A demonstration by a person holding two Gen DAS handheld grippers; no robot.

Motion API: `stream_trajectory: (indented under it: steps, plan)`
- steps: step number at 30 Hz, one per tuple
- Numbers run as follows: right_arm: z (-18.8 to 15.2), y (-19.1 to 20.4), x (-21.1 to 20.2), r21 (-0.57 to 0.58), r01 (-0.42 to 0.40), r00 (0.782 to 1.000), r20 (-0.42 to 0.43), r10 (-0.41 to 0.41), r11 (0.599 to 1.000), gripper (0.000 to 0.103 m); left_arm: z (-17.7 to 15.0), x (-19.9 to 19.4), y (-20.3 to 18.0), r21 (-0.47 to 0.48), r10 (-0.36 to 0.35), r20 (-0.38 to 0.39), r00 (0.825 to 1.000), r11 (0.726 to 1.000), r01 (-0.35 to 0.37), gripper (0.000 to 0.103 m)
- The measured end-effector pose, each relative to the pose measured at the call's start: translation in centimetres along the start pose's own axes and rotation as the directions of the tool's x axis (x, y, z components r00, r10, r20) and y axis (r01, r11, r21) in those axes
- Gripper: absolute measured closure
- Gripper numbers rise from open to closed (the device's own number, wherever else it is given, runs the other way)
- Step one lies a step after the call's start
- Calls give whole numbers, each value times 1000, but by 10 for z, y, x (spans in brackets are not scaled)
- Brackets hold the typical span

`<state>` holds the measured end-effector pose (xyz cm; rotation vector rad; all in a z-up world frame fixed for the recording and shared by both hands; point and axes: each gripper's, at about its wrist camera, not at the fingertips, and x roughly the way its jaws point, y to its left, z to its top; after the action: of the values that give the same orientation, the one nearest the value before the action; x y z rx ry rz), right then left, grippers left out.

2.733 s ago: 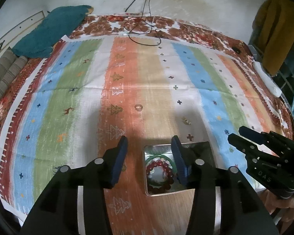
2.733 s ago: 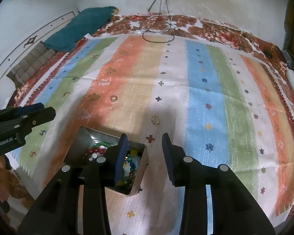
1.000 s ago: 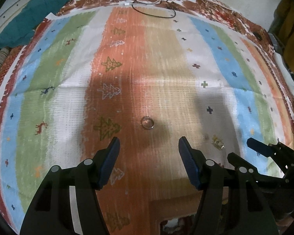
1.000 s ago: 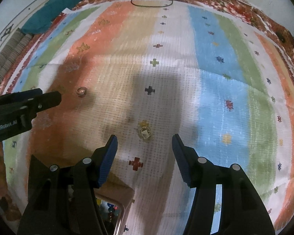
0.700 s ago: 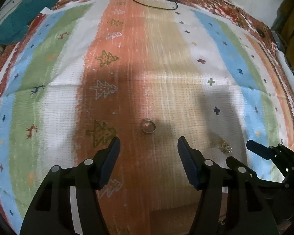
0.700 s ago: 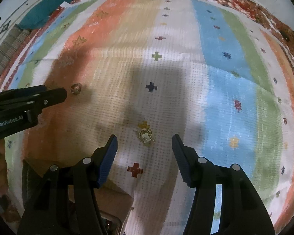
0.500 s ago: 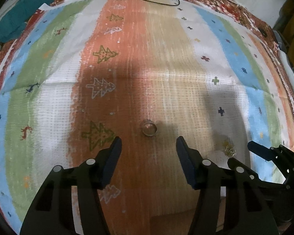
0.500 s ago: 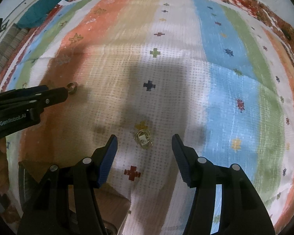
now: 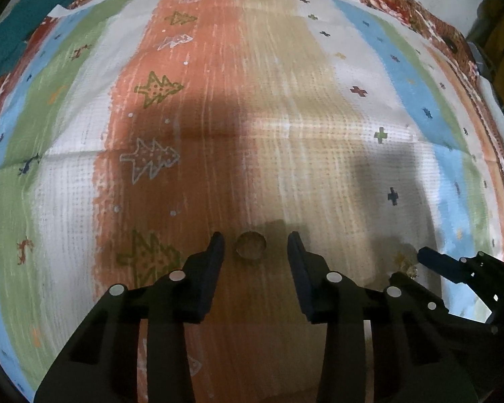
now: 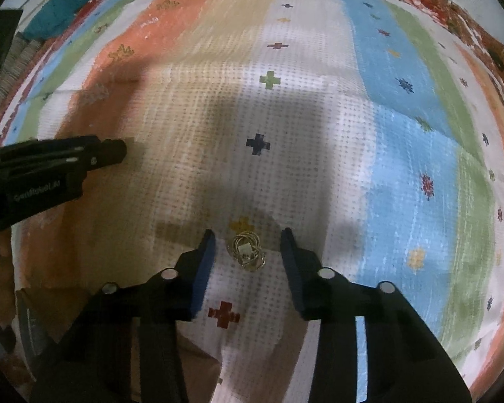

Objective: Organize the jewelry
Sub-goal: 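Grasp the silver ring with the left tool while the right tool grasps the gold charm, then carry the silver ring and gold charm over the tin box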

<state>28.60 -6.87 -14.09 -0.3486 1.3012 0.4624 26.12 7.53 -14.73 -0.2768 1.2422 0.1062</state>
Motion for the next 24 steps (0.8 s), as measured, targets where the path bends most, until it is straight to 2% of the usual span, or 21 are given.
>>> stream_trajectory:
  steps: [2,4,6,8,17,24]
  plan:
    - [2,1,2,-11,5,1000,-6,-5,1000,70,1,2,-1,7,19,-1,1000,1000,-19,78]
    - [2,1,3,-15,7,1000,-14,-7,1000,75,1,3,0,8,37,-2,999,999,-37,83]
    - [4,2,4,-15,8,1000,-21,-8,1000,83,1,4,1,-4,33,-3,999,999,-33,83]
    - [5,1,5,-12,8,1000,-19,-9,1000,85,1,3,2,-14,32,-2,999,999,-32,84]
    - [3,0,-4,-1,1,1000,10,-1,1000,86,-4,-16,-3,-14,37,36,999,999,-37,84]
    - [-13,-5,-25,1,-11,999,45,11,1000,86,-16,-39,-7,-10,31,70,997,1000,-30,84]
